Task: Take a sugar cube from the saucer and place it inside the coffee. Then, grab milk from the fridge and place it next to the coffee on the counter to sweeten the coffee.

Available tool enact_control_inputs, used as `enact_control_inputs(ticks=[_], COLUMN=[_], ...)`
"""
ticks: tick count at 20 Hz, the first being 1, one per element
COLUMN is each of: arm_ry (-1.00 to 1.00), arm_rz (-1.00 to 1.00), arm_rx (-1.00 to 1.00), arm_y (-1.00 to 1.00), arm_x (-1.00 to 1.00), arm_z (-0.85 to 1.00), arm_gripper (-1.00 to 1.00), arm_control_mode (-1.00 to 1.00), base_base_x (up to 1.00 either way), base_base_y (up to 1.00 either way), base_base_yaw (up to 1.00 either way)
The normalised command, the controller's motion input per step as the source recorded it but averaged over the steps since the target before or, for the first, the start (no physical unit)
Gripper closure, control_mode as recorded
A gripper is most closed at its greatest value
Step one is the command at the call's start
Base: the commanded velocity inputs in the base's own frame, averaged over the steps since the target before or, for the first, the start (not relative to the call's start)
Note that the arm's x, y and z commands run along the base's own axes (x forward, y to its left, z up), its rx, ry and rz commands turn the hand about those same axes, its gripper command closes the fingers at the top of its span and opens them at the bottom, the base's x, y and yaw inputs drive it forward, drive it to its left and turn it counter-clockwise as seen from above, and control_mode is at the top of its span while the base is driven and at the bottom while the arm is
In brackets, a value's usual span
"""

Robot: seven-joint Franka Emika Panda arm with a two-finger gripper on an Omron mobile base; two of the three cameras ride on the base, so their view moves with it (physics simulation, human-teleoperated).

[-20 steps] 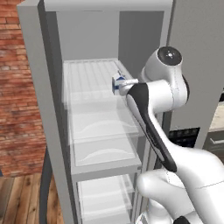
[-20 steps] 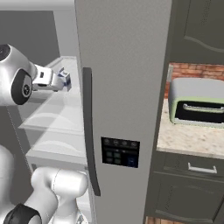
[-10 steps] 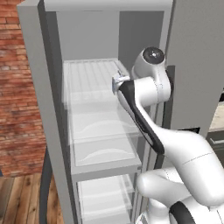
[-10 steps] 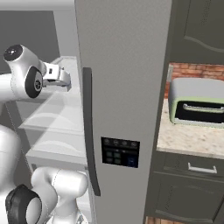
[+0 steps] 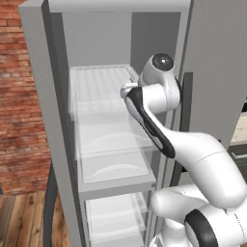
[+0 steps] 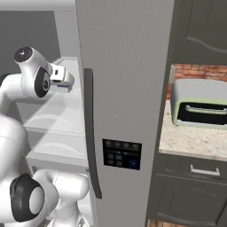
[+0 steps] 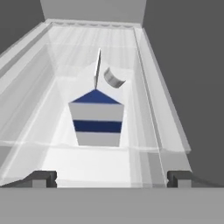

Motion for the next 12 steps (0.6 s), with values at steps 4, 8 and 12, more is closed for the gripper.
enact_control_inputs(ticks=[4,8,12], arm_ry=[0.0,0.0,0.0], arm_rz=[0.0,0.0,0.0], arm_rx=[0.03,0.0,0.0], arm_y=[0.04,0.03,0.11], arm_x=[0.1,0.31,0.31], arm_z=[0.0,-0.02,-0.09], arm_gripper=[-1.0,-1.0,-1.0], arm_control_mode=[-1.0,-1.0,-1.0], base_base_x=[0.0,0.0,0.0], base_base_y=[0.0,0.0,0.0], base_base_yaw=[0.0,0.0,0.0])
